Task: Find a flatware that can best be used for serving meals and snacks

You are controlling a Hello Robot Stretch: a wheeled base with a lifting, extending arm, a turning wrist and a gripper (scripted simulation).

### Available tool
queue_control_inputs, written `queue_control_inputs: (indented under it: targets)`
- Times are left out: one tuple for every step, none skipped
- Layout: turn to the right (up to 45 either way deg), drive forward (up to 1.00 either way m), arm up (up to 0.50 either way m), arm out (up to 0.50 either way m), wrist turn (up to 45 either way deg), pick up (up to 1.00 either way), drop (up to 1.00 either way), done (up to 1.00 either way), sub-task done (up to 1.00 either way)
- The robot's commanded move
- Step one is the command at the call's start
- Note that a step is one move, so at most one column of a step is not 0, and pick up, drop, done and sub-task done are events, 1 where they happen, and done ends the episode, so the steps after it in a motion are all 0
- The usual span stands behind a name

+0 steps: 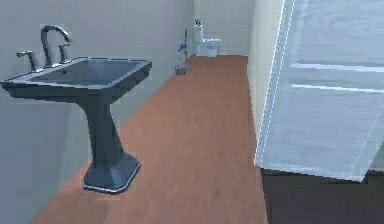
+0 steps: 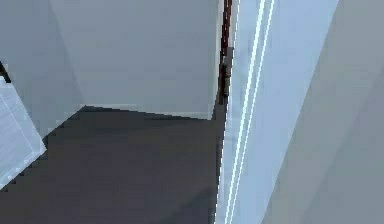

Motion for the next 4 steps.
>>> queue_control_inputs:
  targets:
    - [0.0,0.10,0.00,0.00,0.0,0.00,0.00,0.00,0.00]
    - [45.0,0.00,0.00,0.00,0.0,0.00,0.00,0.00,0.00]
    - [9.0,0.00,0.00,0.00,0.0,0.00,0.00,0.00,0.00]
    - [0.0,0.25,0.00,0.00,0.0,0.00,0.00,0.00,0.00]
